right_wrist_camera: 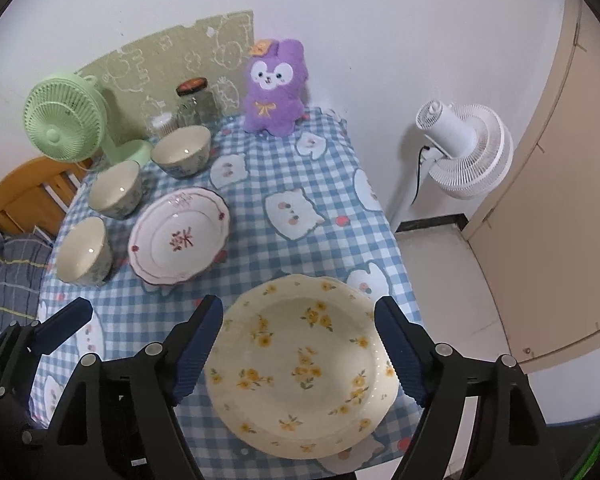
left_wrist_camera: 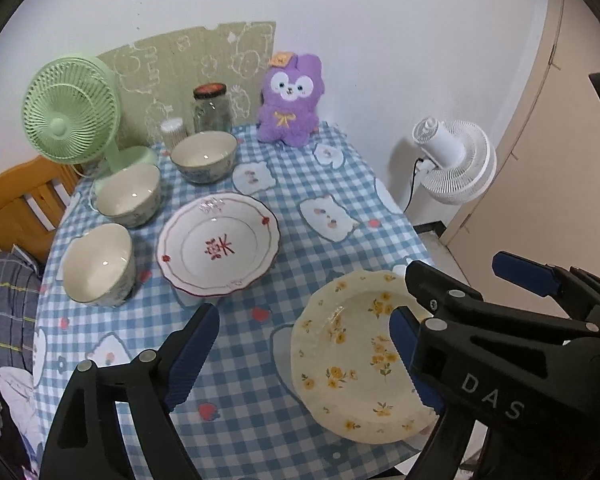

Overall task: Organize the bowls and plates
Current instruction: 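Lower the yellow-flower plates onto the table edge and open both grippers, then move both grippers to the rim of the white red-character plate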

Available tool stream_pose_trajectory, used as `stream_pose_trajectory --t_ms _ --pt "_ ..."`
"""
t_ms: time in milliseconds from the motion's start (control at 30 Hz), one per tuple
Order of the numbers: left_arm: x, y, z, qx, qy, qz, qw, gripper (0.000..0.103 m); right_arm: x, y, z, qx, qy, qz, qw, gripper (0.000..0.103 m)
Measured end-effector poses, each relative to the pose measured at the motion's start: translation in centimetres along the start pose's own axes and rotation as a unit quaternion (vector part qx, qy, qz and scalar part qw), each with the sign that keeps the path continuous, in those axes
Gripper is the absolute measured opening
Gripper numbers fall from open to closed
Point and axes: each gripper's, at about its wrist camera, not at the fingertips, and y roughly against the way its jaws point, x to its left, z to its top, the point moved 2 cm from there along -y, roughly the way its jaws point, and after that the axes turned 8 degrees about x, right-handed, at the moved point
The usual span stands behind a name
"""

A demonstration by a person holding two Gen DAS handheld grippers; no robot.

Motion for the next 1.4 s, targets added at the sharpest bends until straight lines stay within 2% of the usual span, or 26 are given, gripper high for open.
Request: stream_pose_trajectory --t_ms 133,333,633,967,1400 --pt "1.0 1.5 0.1 -0.007 0.009 -0.007 0.9999 0.09 1.0 1.7 0.0 -0.023 0.003 -0.003 1.0 0.081" --pt "2.3 3.0 -0.1 -0.025 0.01 0.002 0.9996 0.09 2.7 2.9 0.0 -0.043 0.007 -0.001 0.999 0.083" --pt "4.4 3.0 0.2 -0.028 0.04 0.023 0.9985 0.09 5.0 2.2 1.1 -0.046 0.04 0.042 0.997 0.088" --pt "6.4 0.5 2.3 -0.024 0.089 0.063 0.9938 0.09 6.7 -1.2 4.4 -0.042 0.079 0.098 0.991 0.088" --pt "8.4 -4.4 4.6 -0.008 0.149 0.096 0.9842 0.09 8.0 -6.5 8.0 -0.026 0.109 0.107 0.988 0.088"
